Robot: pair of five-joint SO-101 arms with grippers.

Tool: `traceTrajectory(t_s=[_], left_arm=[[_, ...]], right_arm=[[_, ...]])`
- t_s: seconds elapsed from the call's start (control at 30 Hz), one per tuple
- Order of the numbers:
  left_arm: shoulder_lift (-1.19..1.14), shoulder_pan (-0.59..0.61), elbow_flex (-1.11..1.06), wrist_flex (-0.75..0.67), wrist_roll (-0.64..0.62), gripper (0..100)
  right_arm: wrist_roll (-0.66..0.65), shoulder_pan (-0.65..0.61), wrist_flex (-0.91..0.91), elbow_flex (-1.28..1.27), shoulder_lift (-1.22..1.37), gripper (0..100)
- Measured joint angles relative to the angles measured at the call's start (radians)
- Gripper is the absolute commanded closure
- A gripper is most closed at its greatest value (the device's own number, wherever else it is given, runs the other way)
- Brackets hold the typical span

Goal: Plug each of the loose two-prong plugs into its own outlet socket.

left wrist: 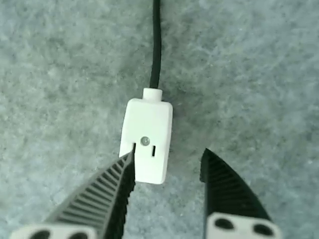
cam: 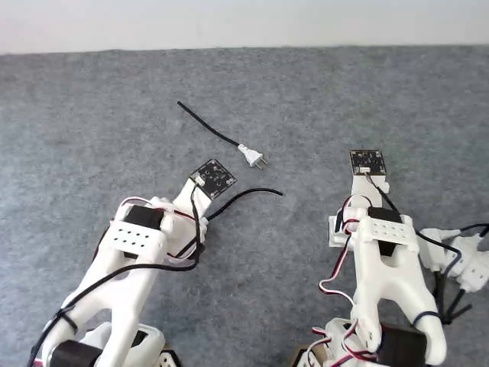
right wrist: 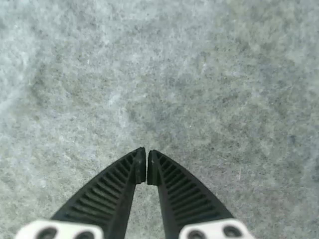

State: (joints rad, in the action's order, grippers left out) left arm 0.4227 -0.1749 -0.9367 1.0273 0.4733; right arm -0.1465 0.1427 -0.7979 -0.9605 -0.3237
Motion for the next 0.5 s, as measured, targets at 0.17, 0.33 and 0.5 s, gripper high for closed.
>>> traceTrajectory(t_s=[0.17, 0.33, 0.5], left_arm=[[-0.003, -0.002, -0.002, -0.054, 0.012, 79], [-0.003, -0.009, -0.023, -0.104, 0.012, 79], [-0.015, -0.009, -0.040, -0.104, 0.012, 79]], right_arm=[[0.000, 0.000, 0.000, 0.000, 0.000, 98.7], [0.000, 0.000, 0.000, 0.000, 0.000, 98.7], [0.000, 0.000, 0.000, 0.000, 0.000, 98.7]])
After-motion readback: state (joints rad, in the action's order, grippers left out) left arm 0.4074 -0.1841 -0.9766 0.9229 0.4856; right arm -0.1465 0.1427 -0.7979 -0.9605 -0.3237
